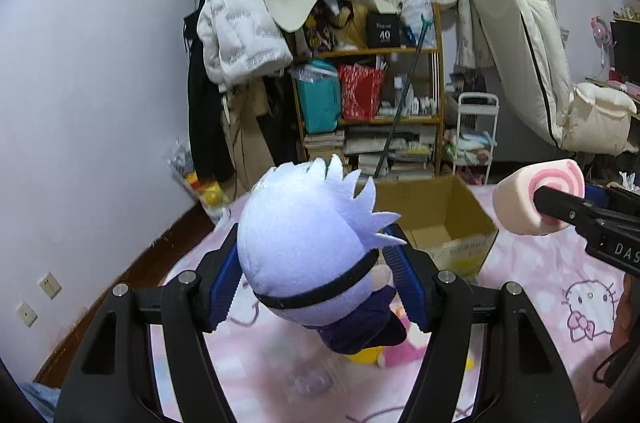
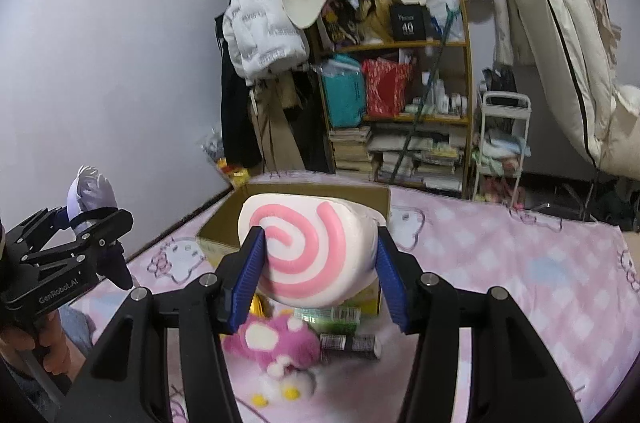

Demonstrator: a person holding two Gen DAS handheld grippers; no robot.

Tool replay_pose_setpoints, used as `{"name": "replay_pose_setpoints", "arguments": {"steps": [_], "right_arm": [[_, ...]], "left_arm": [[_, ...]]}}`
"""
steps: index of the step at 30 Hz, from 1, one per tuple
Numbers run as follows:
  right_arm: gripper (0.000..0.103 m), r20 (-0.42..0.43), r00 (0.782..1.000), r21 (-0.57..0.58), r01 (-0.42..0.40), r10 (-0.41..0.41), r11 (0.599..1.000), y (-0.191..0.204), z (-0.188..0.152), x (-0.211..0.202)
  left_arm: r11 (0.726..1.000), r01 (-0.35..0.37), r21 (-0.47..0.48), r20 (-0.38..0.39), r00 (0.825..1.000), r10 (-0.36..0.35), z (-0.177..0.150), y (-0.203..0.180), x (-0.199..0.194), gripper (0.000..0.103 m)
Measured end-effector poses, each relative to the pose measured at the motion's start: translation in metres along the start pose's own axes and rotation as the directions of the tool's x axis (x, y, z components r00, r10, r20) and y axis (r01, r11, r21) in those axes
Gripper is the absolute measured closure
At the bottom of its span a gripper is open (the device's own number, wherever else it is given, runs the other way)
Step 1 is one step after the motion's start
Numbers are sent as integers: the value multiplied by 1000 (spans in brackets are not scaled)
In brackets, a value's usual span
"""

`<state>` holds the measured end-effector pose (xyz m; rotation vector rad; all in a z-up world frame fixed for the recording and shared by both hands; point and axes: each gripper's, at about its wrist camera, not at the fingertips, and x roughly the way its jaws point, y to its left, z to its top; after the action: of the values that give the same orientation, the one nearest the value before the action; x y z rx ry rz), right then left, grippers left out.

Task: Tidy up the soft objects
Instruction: 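Close the right gripper on the swirl cushion while the left gripper grasps the purple-haired doll, then carry both plushes over the box and open both grippers to drop them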

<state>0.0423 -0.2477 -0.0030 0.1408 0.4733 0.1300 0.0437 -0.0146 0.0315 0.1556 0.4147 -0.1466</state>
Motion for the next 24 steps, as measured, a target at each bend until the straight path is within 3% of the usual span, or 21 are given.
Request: {"name": "replay_pose_setpoints", "arguments": {"steps": [12, 18, 24], "right_arm": [[46, 56, 998, -1, 11, -11, 1000, -6, 38, 27], [46, 62, 998, 10, 10, -11, 1000, -13, 44, 49], [46, 36, 999, 34, 0, -2, 999, -18, 29, 72]], "left_arm": [[1000, 15, 3, 112, 994, -16, 42, -4, 32, 35], [1000, 15, 13, 101, 995, -16, 38, -5, 60, 35], [999, 31, -14, 57, 998, -30, 26, -2, 84, 35]]}}
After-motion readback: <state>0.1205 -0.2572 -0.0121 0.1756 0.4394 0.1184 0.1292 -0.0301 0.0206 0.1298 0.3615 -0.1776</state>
